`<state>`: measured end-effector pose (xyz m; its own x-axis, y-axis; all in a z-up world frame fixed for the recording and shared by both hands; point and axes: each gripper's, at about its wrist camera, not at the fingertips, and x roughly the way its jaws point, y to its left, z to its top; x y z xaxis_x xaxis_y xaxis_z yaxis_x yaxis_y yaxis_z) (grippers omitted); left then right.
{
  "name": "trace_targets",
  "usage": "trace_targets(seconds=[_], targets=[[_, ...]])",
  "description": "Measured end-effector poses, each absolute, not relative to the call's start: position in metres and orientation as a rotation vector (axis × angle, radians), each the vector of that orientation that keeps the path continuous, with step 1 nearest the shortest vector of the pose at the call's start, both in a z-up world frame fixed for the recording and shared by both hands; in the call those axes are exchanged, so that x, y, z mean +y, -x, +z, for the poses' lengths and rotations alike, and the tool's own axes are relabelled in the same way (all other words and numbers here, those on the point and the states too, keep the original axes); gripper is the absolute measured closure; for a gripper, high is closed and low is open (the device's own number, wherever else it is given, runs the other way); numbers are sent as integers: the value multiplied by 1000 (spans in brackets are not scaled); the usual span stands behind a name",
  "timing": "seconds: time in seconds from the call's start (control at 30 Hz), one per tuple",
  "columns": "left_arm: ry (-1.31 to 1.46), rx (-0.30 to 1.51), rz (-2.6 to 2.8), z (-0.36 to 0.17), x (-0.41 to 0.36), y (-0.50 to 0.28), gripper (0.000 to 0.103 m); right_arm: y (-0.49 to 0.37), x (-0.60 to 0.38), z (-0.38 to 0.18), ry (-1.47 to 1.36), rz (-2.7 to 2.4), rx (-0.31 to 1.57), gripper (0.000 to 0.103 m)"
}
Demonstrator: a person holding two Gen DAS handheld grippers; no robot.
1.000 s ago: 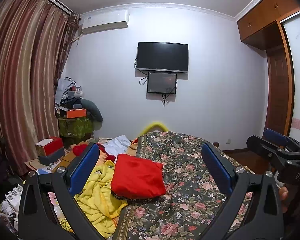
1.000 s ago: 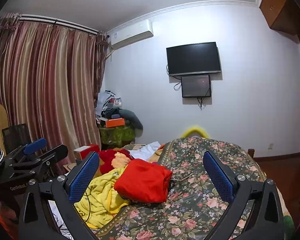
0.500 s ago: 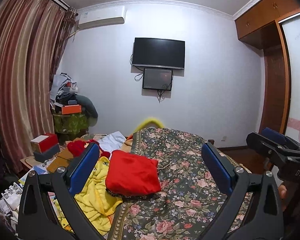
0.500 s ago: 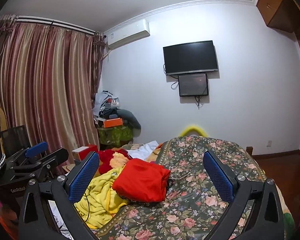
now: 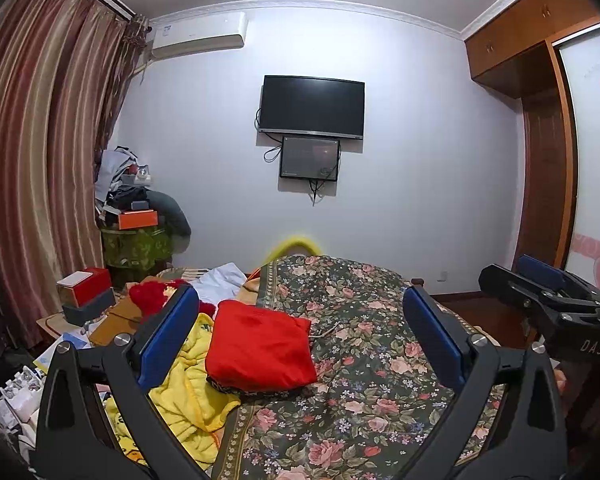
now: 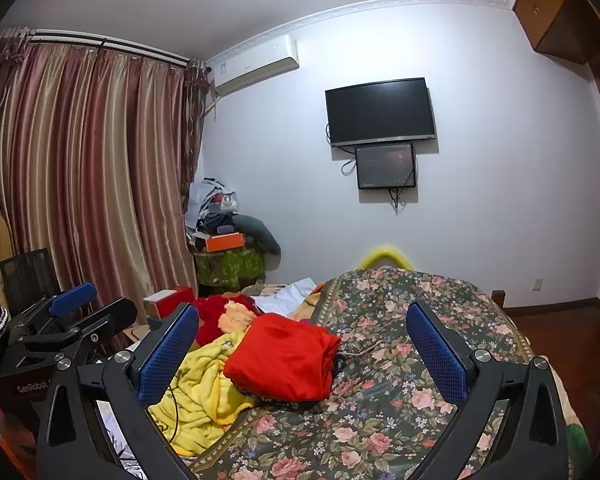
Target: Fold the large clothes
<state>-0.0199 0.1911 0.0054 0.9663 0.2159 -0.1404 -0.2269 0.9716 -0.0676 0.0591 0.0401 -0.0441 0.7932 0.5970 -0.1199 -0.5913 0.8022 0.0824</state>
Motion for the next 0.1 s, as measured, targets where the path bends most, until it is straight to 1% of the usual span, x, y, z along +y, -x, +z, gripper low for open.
trace_targets(seconds=[0.1], targets=[[86, 143, 226, 4, 193, 19, 0, -59, 43, -46, -41, 639, 146, 0]])
